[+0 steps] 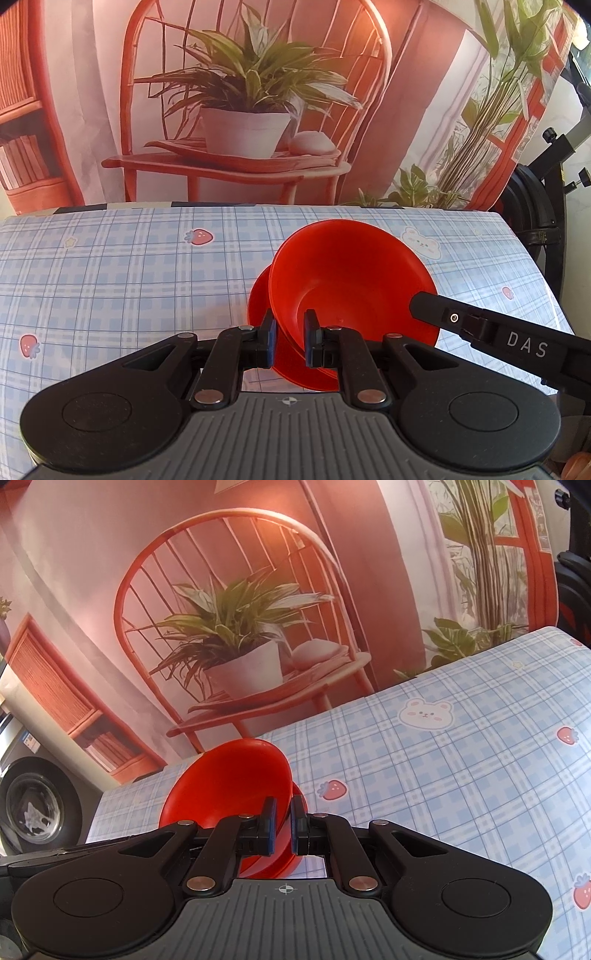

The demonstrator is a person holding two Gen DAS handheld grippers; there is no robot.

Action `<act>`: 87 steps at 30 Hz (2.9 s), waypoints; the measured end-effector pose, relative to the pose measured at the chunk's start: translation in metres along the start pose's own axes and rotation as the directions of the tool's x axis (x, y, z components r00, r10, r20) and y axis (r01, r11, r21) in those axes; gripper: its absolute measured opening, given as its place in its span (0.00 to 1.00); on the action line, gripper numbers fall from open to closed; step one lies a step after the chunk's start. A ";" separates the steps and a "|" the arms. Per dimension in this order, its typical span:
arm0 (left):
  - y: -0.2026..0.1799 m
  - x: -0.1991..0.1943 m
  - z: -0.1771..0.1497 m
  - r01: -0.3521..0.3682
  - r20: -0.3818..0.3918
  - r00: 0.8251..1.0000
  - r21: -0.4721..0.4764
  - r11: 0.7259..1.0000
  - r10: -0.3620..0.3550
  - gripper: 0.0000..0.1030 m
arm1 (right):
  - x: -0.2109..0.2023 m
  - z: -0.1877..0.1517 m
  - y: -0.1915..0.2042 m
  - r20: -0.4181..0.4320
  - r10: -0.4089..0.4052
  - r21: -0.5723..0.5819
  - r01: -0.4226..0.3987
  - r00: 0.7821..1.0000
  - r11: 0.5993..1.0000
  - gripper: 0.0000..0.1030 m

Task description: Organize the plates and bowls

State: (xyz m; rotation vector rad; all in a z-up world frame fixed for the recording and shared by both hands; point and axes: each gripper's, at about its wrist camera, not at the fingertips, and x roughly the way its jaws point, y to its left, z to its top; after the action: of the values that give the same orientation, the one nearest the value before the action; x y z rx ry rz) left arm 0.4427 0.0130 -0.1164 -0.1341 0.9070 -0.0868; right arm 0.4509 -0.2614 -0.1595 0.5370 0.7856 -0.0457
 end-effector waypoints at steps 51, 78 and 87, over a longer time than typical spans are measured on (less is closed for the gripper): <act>0.019 0.018 -0.002 0.003 -0.020 1.000 -0.034 0.999 -0.004 0.40 | 0.028 -0.005 -0.014 -0.055 -0.039 0.008 0.040 0.998 0.999 0.13; 0.030 0.034 -0.016 0.085 -0.009 0.996 -0.111 0.990 -0.087 0.20 | 0.049 -0.010 -0.008 -0.107 -0.023 0.030 0.026 0.994 0.999 0.11; 0.027 0.021 -0.025 0.073 -0.002 0.997 -0.072 0.995 -0.073 0.20 | 0.039 -0.015 -0.002 -0.110 -0.025 0.014 0.027 0.994 1.000 0.11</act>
State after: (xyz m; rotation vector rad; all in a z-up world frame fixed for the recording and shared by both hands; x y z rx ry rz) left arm 0.4368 0.0351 -0.1522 -0.2340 0.9104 -0.1228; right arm 0.4682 -0.2503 -0.1961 0.5471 0.9000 -0.0463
